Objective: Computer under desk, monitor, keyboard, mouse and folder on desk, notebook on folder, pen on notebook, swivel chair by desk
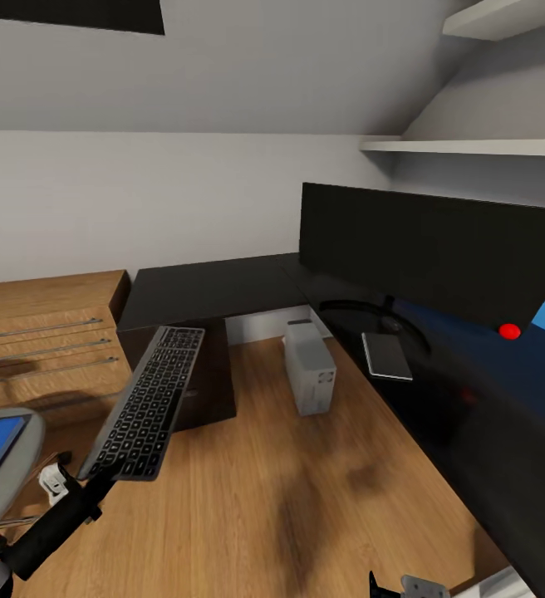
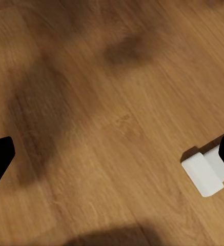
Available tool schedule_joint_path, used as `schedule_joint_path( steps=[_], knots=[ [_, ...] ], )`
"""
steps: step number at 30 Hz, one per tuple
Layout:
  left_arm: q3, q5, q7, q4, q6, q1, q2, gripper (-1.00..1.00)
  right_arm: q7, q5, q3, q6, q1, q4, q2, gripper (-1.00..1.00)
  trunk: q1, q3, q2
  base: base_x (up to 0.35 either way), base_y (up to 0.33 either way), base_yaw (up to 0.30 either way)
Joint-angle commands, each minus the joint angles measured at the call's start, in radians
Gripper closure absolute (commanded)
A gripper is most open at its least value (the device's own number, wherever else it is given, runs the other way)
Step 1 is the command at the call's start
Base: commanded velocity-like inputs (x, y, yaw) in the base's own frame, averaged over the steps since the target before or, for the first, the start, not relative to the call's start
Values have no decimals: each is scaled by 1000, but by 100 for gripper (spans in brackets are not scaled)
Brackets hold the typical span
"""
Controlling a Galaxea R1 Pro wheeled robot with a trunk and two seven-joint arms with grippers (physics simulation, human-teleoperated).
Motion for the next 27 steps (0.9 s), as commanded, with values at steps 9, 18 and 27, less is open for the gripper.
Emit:
schedule_joint_path(
  steps=[9, 18, 27],
  knots=[
    [9, -89, -1, -27, 6, 0, 33, 100, -2, 0, -1, -4, -1, 2, 0, -100, 0, -1, 0, 0, 0, 1],
    [10, -97, -2, -28, 7, 0, 55, 100, -2, 0, -1, -4, -1, 2, 0, -100, 0, -1, 0, 0, 0, 0],
    [10, -98, 1, -16, 6, 0, 57, 100, -2, 0, -1, -4, -1, 2, 0, -100, -12, 9, 21, 0, 0, 0]
  ],
)
